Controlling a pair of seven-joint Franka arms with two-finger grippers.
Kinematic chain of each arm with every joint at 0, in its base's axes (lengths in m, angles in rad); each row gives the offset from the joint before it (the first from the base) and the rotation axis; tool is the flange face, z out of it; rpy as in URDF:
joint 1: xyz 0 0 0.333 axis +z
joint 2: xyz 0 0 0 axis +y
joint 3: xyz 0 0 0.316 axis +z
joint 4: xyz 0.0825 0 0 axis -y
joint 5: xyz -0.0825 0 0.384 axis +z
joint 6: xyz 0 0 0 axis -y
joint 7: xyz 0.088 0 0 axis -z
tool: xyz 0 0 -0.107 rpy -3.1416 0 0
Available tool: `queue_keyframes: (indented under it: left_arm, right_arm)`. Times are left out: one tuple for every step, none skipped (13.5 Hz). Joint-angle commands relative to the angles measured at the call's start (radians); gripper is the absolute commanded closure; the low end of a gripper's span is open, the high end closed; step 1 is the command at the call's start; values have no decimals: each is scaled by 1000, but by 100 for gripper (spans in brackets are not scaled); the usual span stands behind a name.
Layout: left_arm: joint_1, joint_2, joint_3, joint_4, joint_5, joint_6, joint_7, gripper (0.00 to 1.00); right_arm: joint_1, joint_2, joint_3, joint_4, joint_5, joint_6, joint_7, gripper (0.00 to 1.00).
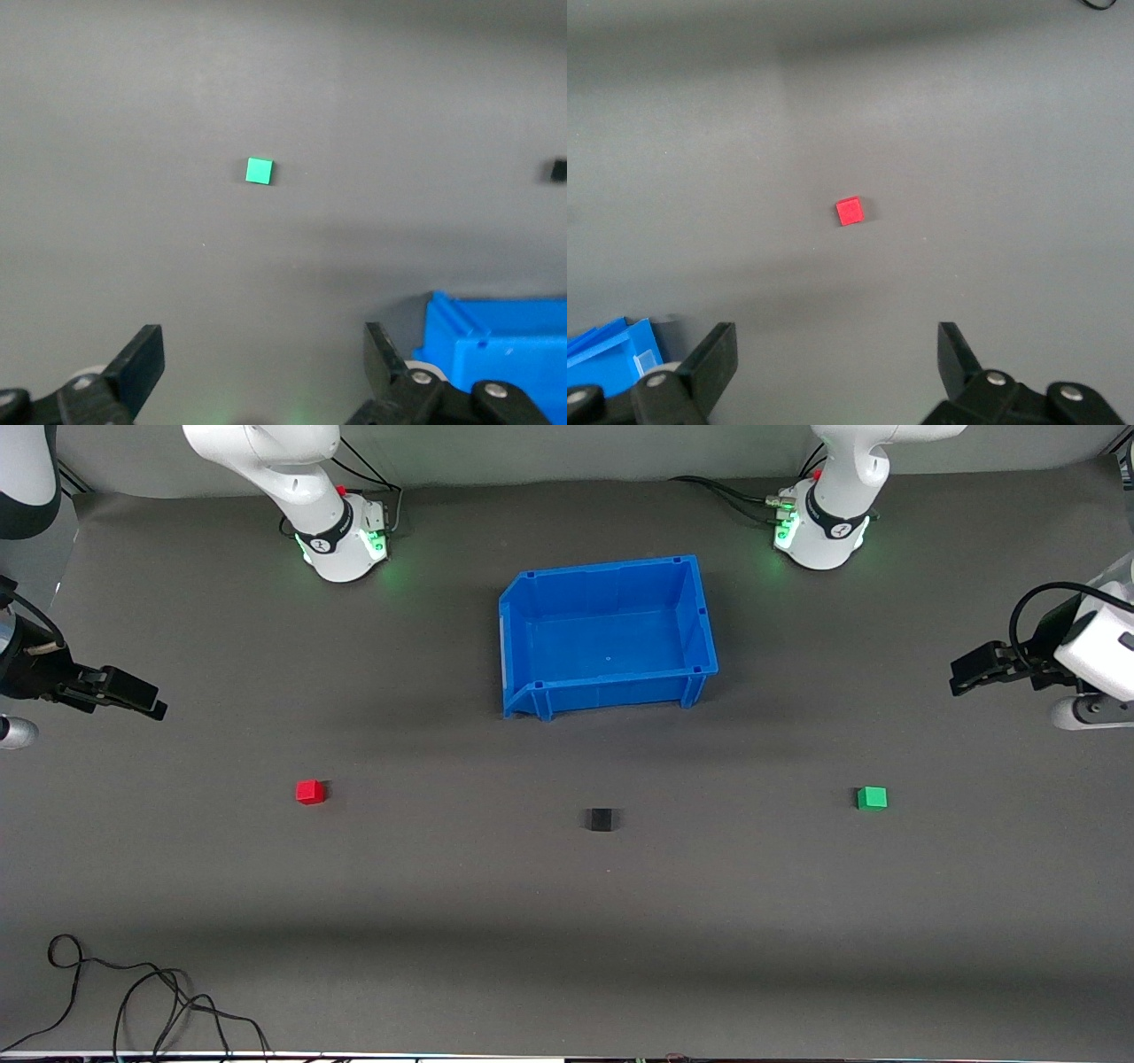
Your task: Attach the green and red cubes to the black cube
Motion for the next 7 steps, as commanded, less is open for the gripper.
queue_keyframes:
  left_arm:
    - [-4, -6, 4, 6, -37, -18, -255, 0]
    - [-2, 3, 7, 6, -54, -18, -371, 0]
    - [-1, 14, 9, 6, -56, -18, -490, 0]
    - [4, 20, 13, 8, -56, -16, -589, 0]
    - [22, 23, 15, 9, -70, -12, -683, 0]
    - [51, 28, 13, 9, -109, -6, -787, 0]
    - [83, 29, 13, 9, -154, -1, -873, 0]
  right_arm:
    - [11, 37, -3, -20, -21, 42, -15, 0]
    - [11, 55, -3, -29, -21, 68, -15, 0]
    - [11, 73, -3, -33, -18, 86, -15, 0]
    - [11, 90, -3, -42, -17, 102, -15, 0]
    - [11, 103, -3, -63, -15, 135, -15, 0]
    - [11, 110, -3, -106, -9, 181, -15, 0]
    - [11, 109, -3, -159, -9, 245, -15, 0]
